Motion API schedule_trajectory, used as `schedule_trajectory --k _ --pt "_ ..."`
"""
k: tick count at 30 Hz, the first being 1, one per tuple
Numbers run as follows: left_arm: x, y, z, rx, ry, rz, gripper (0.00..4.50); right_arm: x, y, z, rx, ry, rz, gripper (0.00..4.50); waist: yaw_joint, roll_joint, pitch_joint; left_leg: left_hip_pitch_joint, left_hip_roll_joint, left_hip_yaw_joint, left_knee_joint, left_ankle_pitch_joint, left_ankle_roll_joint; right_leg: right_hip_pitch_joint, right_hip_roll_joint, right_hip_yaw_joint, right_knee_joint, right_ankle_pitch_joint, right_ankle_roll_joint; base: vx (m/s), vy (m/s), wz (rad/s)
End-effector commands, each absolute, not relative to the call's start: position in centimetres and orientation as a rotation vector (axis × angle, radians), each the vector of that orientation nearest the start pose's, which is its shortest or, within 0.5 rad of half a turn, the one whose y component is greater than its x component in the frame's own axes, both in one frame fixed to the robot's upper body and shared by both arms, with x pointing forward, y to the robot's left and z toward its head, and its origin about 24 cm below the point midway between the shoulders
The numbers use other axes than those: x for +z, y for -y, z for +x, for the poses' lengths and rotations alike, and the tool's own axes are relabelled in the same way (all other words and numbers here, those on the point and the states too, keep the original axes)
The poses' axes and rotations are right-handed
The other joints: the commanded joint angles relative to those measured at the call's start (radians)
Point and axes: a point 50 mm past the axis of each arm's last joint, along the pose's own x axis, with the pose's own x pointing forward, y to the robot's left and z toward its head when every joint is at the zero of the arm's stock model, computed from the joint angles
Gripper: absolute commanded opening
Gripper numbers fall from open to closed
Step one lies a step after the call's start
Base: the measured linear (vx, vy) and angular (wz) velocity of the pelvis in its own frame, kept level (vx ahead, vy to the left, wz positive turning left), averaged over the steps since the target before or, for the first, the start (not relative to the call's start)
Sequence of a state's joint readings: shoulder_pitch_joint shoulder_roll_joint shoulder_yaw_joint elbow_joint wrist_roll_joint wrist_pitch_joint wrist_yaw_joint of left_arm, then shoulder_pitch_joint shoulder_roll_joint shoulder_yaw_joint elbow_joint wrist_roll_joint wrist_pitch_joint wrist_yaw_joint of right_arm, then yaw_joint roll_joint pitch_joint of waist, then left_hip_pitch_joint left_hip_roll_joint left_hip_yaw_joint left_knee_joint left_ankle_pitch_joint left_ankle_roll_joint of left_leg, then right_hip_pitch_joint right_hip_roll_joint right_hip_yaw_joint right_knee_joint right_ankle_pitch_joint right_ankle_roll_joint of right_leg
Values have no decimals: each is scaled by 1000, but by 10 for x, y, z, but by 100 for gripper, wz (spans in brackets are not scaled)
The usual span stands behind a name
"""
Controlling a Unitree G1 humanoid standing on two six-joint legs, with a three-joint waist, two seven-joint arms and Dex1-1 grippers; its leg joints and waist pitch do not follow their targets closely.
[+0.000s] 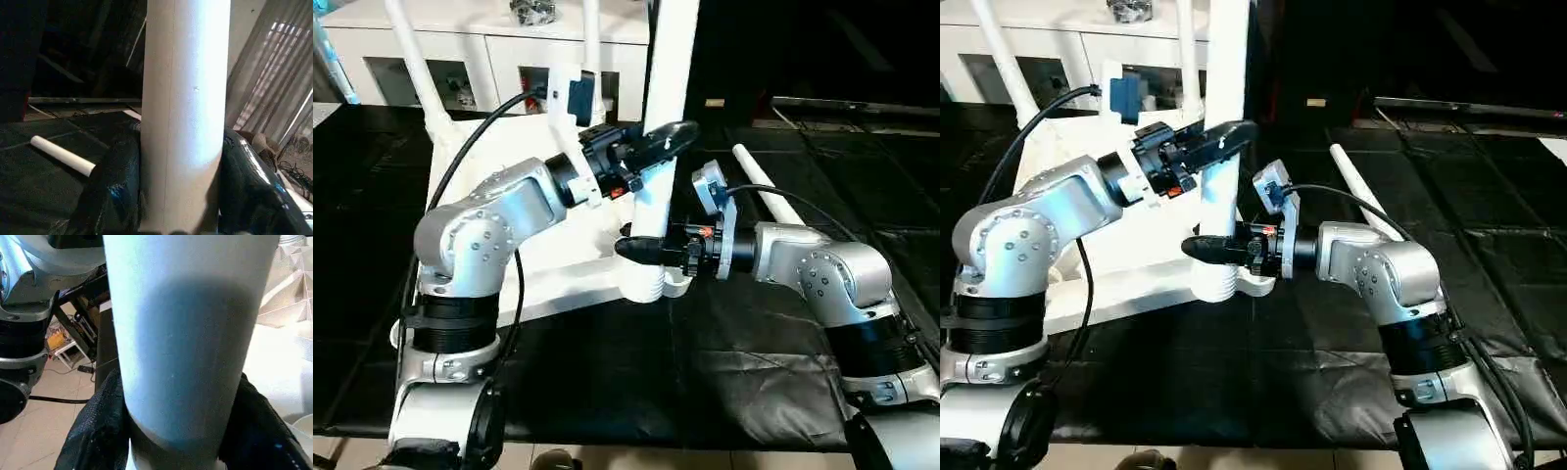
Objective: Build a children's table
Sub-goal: Pick table leg
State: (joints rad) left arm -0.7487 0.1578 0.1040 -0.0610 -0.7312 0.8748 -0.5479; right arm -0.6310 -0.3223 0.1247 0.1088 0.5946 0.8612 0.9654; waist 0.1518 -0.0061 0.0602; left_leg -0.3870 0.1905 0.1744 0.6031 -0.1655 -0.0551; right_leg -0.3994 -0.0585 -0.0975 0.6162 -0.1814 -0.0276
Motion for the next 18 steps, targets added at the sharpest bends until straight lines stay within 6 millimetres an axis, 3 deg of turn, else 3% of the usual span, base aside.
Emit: schedule_trajectory --k 1,3,6,7,11,12,13,18 --pt "236 -75 308 -1160 75 -424 180 135 99 308 1293 -362 279 195 4 -8 -80 16 42 -17 -59 -116 -3 58 -92 60 -72 -217 -107 0 0 0" --pt "237 -76 308 -1155 78 -441 250 135 99 308 1293 -360 281 195 5 -7 -81 16 42 -16 -59 -117 -5 59 -93 60 -72 -212 -110 0 0 0" --pt "241 -73 302 -1221 87 -475 257 134 99 307 1288 -358 285 194 7 -8 -81 16 41 -15 -57 -116 -3 58 -93 59 -71 -206 -123 0 0 0" --pt "242 -72 301 -1232 91 -478 286 134 99 307 1287 -358 286 194 8 -8 -82 15 42 -16 -57 -112 -2 59 -93 59 -70 -200 -126 0 0 0" --pt "245 -73 295 -1277 123 -501 313 132 99 308 1270 -357 296 193 8 -5 -81 16 41 -16 -58 -119 -1 58 -92 59 -73 -208 -121 0 0 0" --pt "246 -76 295 -1284 141 -530 313 132 100 310 1246 -354 304 193 9 3 -80 16 40 -17 -58 -125 -5 58 -92 59 -73 -220 -116 0 0 0" --pt "247 -78 295 -1284 148 -546 323 132 100 311 1235 -353 308 193 7 -2 -80 16 40 -16 -58 -128 -9 58 -91 59 -75 -225 -114 0 0 0" --pt "252 -86 297 -1266 203 -680 327 134 103 314 1192 -326 331 193 9 3 -81 17 40 -16 -57 -145 -21 58 -89 58 -76 -219 -128 0 0 0"
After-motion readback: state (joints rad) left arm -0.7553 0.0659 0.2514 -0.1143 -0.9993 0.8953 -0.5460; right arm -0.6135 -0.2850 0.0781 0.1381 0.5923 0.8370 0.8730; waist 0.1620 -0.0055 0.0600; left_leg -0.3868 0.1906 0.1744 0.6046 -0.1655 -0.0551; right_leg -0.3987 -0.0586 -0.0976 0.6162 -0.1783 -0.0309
